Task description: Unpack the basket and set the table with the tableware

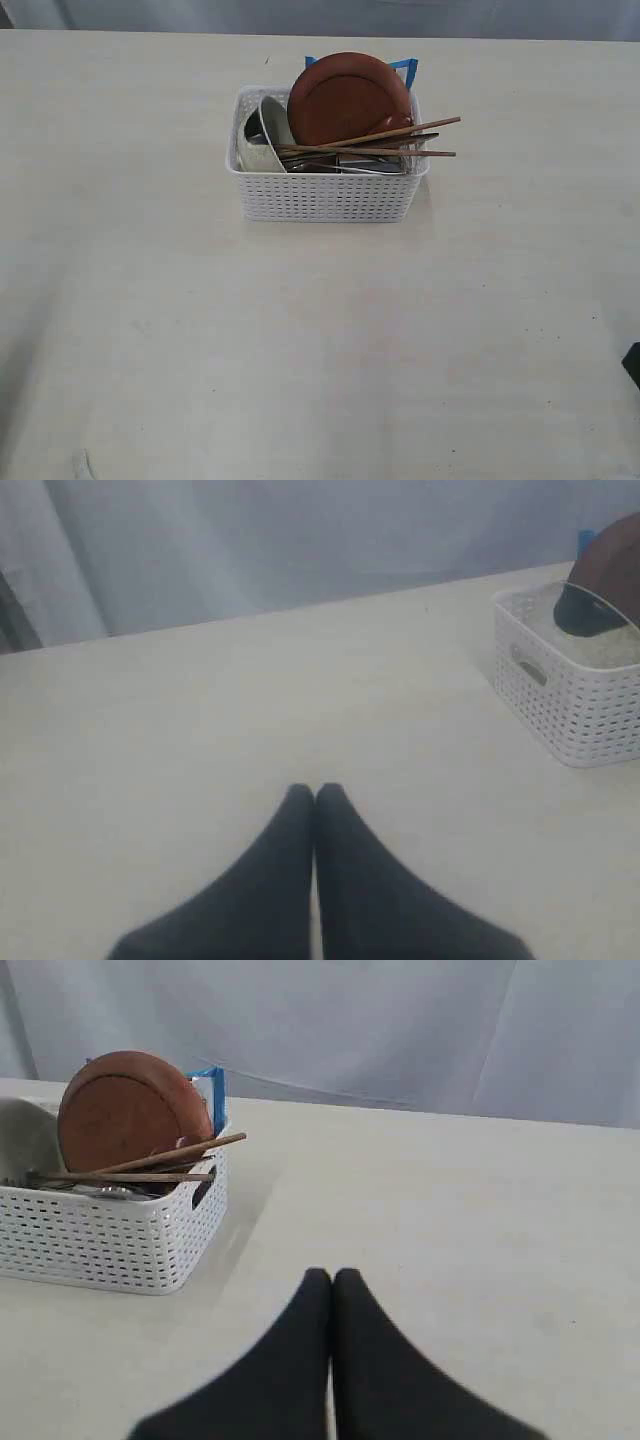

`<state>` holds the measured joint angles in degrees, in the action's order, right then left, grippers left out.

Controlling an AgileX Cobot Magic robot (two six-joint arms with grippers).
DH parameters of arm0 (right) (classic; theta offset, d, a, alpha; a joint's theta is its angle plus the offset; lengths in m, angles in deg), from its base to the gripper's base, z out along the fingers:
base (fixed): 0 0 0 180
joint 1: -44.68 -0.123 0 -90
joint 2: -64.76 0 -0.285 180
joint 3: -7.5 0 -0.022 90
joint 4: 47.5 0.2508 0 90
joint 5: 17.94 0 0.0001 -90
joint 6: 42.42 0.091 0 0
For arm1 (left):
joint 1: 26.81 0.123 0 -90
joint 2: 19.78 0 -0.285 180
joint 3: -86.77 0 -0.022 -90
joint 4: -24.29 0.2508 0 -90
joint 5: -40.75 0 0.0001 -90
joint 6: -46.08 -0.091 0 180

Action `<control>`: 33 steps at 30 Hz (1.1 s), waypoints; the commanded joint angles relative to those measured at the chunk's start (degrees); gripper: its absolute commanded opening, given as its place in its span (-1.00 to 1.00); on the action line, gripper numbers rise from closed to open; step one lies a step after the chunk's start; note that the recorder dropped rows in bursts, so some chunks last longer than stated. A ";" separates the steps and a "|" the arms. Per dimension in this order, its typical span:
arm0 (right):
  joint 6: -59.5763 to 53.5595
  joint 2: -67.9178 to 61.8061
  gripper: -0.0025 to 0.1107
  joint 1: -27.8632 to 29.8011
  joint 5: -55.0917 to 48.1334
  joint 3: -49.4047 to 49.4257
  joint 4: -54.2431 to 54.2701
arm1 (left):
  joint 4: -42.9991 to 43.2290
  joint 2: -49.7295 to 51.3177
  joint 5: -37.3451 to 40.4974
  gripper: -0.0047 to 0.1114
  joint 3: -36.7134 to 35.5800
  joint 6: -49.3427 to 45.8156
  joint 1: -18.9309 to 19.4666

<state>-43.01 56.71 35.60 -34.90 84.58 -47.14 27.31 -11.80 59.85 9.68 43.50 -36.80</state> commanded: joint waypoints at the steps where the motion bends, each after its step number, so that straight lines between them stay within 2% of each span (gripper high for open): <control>1: -0.29 0.26 -0.96 0.40 7.78 0.14 -0.36 | -0.08 -0.19 -0.26 -0.92 -0.13 0.02 0.14; 12: 3.53 0.26 -0.96 0.40 56.71 0.14 -0.36 | -0.08 -0.19 -0.26 -0.92 -0.13 0.02 0.14; 15: 11.24 0.26 -0.96 0.40 62.07 0.14 -0.36 | -0.08 -0.19 -0.26 -0.92 -0.13 0.02 0.14; 18: 22.52 0.26 -0.96 0.40 55.52 -0.21 -0.36 | -0.08 -0.19 -0.26 -0.92 -0.13 0.02 0.14; 21: 30.81 0.26 -0.96 0.40 42.87 -4.04 -0.36 | -0.08 -0.19 -0.26 -0.92 -0.13 0.02 0.14; 26: 30.79 -2.83 -0.96 0.40 28.90 -14.15 -8.88 | -0.08 -0.19 -0.26 -0.92 -0.13 0.02 0.14; 33: 30.15 -17.99 -0.96 0.16 8.13 -28.40 -9.12 | -0.08 -0.19 -0.26 -0.92 -0.13 0.02 0.14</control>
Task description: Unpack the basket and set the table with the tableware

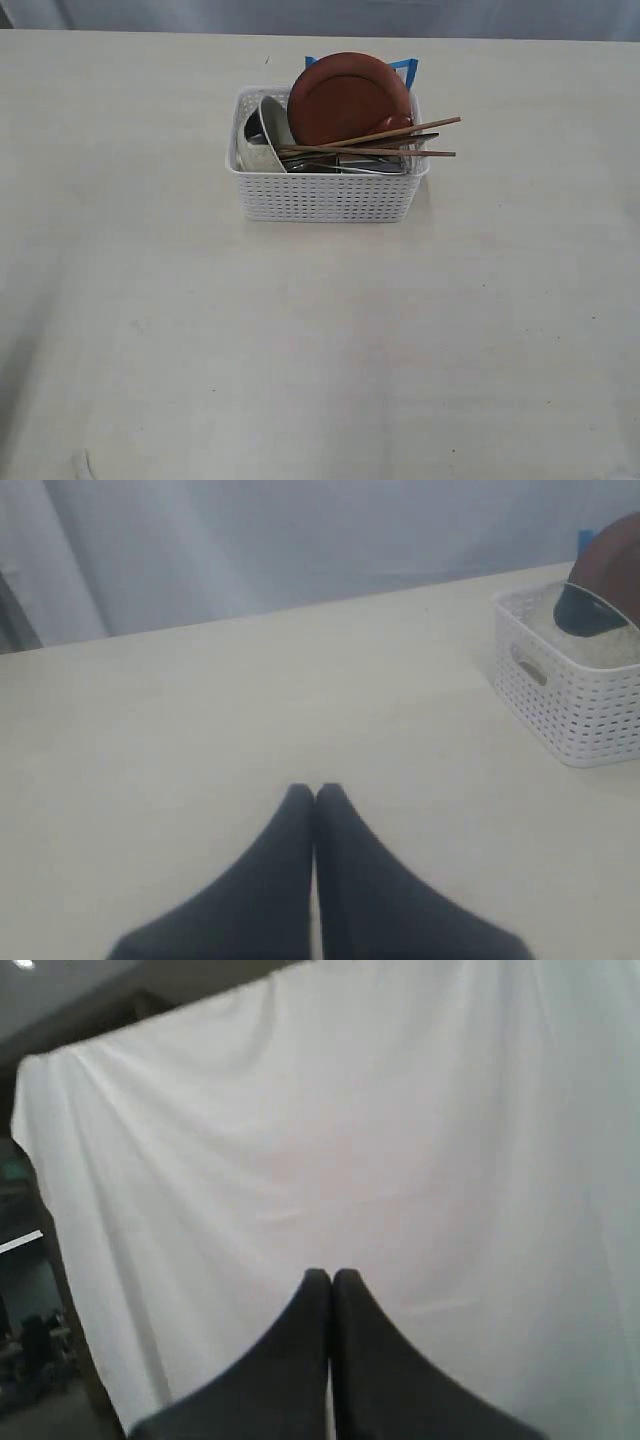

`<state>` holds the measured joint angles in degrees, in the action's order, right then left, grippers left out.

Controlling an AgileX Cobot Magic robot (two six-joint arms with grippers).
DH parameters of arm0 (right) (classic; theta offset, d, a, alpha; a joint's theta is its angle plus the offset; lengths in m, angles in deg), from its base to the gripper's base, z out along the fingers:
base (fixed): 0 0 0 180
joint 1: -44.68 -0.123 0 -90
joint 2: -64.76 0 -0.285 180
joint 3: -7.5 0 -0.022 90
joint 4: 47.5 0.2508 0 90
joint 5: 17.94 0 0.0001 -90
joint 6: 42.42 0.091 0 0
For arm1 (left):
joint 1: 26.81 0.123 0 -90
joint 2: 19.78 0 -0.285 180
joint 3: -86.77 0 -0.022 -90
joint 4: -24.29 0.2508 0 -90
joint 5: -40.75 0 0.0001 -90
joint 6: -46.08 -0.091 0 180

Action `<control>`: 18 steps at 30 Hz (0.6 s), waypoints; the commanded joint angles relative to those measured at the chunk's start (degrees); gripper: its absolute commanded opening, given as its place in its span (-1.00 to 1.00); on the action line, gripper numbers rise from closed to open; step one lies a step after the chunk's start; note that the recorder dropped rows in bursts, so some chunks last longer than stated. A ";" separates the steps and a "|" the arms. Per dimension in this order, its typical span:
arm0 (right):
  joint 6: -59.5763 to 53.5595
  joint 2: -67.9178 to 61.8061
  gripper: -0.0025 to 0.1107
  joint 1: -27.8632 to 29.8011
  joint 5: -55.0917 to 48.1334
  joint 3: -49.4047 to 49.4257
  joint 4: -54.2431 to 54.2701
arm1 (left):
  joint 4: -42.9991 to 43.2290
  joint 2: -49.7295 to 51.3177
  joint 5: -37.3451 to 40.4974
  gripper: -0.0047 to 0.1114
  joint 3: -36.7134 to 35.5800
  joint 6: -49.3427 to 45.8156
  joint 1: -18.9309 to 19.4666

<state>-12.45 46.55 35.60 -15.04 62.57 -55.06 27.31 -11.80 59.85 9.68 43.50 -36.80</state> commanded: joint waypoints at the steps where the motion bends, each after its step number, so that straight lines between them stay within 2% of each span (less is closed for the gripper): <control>1: -1.27 -10.01 -0.96 0.15 -13.60 -7.71 -1.21 | -0.08 -0.19 -0.26 -0.92 -0.13 0.02 0.14; 4: -5.33 -18.35 -0.96 -1.42 -20.38 -12.32 -0.90 | -0.08 -0.19 -0.26 -0.92 -0.13 0.02 0.14; 6: -7.40 -24.23 -0.85 -3.35 -24.96 -15.74 0.30 | -0.08 -0.19 -0.26 -0.92 -0.13 0.02 0.14; 12: -20.13 -40.59 -0.20 -10.64 -36.23 -25.54 5.42 | -0.08 -0.19 -0.26 -0.92 -0.13 0.02 0.14; 18: -33.50 -60.25 -0.16 -15.52 -57.75 -38.61 13.01 | -0.08 -0.19 -0.26 -0.92 -0.13 0.02 0.14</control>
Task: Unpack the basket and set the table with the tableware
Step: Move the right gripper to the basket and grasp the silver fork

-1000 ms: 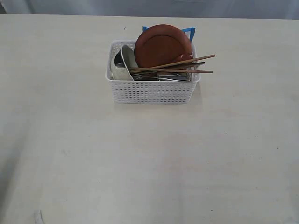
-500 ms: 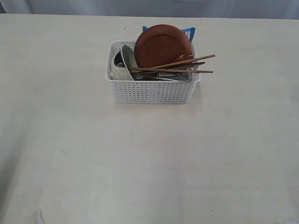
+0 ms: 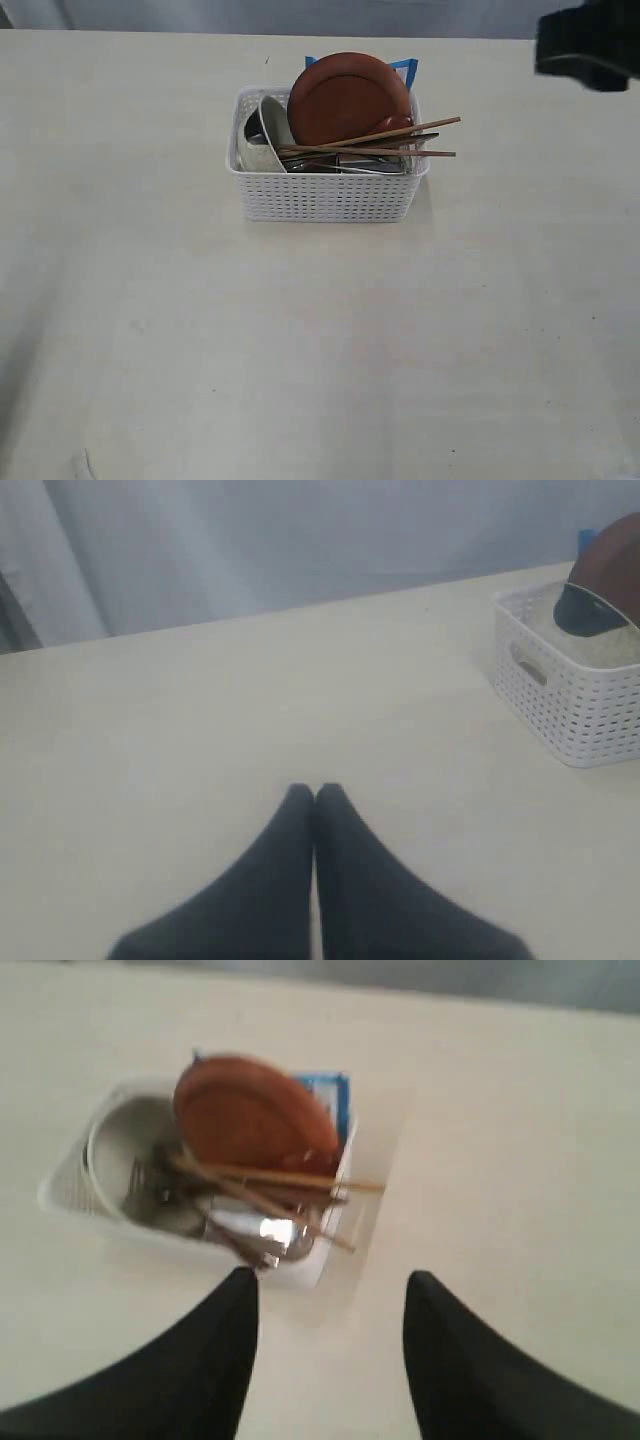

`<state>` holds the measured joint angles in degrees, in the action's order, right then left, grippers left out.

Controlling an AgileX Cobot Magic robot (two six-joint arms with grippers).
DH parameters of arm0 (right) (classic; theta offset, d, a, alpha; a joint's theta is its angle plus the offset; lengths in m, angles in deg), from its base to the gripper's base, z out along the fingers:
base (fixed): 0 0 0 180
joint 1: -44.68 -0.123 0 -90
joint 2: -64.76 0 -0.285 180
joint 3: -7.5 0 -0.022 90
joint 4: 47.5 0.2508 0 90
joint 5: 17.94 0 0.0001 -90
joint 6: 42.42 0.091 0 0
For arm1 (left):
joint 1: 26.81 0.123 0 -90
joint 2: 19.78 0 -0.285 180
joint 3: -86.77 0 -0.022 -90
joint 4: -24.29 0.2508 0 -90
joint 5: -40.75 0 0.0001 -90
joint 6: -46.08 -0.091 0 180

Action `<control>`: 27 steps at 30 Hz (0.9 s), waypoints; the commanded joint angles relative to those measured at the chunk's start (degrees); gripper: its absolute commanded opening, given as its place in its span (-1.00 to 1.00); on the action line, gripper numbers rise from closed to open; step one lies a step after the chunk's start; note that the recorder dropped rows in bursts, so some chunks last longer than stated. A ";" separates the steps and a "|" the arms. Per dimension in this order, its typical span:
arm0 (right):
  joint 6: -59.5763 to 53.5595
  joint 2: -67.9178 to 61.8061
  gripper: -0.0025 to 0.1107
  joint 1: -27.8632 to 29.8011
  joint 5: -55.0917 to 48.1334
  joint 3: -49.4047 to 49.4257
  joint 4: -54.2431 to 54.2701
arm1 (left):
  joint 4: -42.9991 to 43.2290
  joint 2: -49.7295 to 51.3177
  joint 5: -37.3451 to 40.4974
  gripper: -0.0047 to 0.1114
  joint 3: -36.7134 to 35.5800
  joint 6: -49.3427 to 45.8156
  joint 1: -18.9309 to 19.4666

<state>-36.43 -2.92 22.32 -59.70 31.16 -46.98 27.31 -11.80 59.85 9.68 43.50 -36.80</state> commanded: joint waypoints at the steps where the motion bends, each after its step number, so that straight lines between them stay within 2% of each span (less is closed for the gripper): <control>1: -11.55 -13.27 -0.16 -2.54 -15.78 -8.92 6.76 | -0.08 -0.19 -0.26 -0.92 -0.13 0.02 0.14; 4: -17.92 -21.15 -0.16 -3.31 -22.64 -14.07 10.89 | -0.08 -0.19 -0.26 -0.92 -0.13 0.02 0.14; 7: -21.00 -26.96 -0.16 -4.88 -24.71 -16.08 12.22 | -0.08 -0.19 -0.26 -0.92 -0.13 0.02 0.14; 15: -20.78 -35.16 -0.16 -6.50 -14.61 -17.08 11.78 | -0.08 -0.19 -0.26 -0.92 -0.13 0.02 0.14; 27: -20.35 -39.15 -0.16 -6.50 -6.62 -16.97 6.22 | -0.08 -0.19 -0.26 -0.92 -0.13 0.02 0.14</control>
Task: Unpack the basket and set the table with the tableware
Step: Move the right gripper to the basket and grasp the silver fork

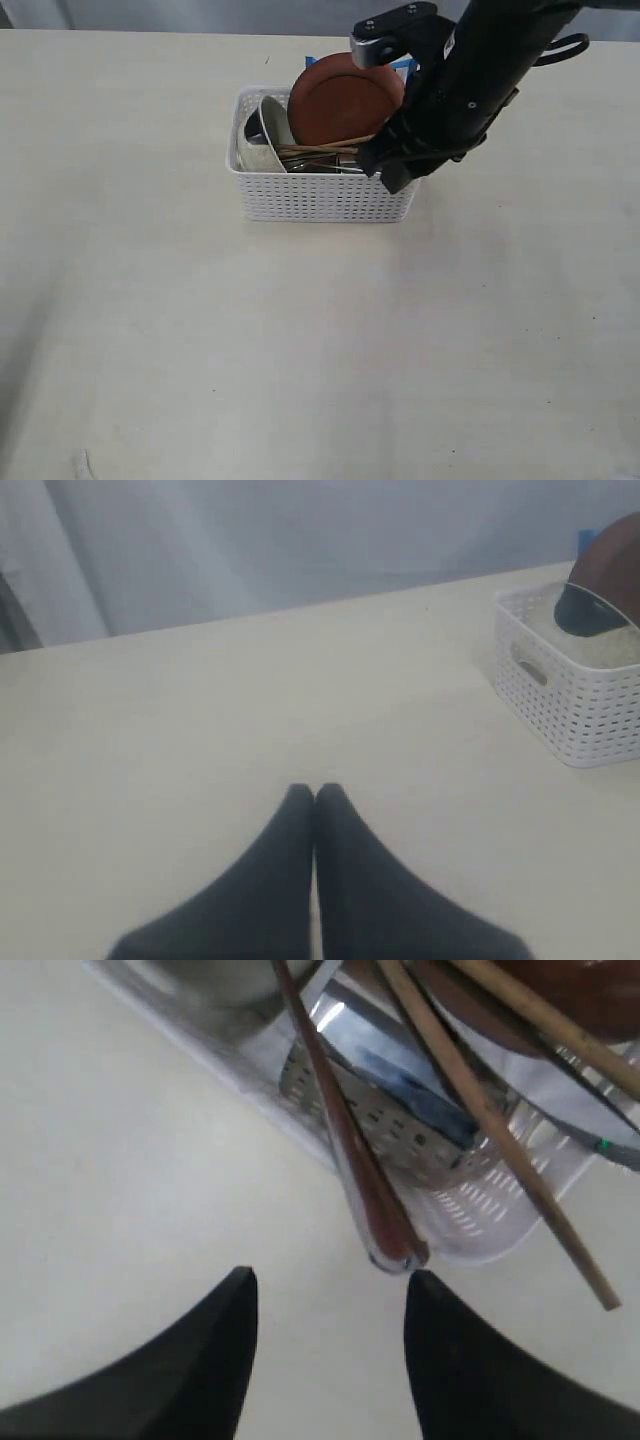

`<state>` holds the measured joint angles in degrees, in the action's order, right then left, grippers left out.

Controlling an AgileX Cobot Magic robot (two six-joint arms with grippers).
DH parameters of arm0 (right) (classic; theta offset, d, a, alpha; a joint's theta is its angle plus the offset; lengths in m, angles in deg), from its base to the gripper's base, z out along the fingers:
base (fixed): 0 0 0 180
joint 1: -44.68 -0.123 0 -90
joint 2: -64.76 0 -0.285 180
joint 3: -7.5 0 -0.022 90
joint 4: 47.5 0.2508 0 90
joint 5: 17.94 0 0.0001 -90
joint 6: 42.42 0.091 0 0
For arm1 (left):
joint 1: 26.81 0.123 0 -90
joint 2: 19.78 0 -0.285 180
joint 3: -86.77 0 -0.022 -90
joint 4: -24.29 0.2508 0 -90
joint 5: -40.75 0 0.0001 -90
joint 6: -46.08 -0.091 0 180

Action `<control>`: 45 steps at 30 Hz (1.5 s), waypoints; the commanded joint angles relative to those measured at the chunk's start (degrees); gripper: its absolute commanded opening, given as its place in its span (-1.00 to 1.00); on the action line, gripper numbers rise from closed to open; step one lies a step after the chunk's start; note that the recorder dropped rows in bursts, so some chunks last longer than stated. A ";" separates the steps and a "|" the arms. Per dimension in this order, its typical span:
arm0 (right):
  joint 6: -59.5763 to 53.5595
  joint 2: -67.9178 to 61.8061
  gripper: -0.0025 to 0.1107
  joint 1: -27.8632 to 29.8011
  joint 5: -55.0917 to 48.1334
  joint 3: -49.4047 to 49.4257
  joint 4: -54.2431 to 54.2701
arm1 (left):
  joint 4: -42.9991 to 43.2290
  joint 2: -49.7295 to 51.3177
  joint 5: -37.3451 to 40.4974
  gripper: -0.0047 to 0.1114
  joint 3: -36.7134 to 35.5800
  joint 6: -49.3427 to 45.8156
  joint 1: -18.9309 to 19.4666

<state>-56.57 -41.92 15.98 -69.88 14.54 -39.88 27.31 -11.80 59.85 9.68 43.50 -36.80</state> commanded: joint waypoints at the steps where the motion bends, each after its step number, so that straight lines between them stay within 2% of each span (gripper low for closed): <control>1: -0.21 -0.15 -0.16 -0.16 4.18 -0.35 -0.88 | -0.08 -0.19 -0.26 -0.92 -0.13 0.02 0.14; 20: -1.73 -0.15 -0.16 -0.16 2.87 -0.35 -1.64 | -0.08 -0.19 -0.26 -0.92 -0.13 0.02 0.14; 33: -4.70 -3.62 -0.16 -0.16 5.85 -0.35 -1.74 | -0.08 -0.19 -0.26 -0.92 -0.13 0.02 0.14; 38: -4.70 -3.50 -0.32 -0.16 7.48 -0.35 -1.74 | -0.08 -0.19 -0.26 -0.92 -0.13 0.02 0.14; 45: -6.81 -3.50 -0.34 -0.16 3.59 -0.35 -4.25 | -0.08 -0.19 -0.26 -0.92 -0.13 0.02 0.14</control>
<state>-61.89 -45.48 15.98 -64.86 14.54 -42.73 27.31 -11.80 59.85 9.68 43.50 -36.80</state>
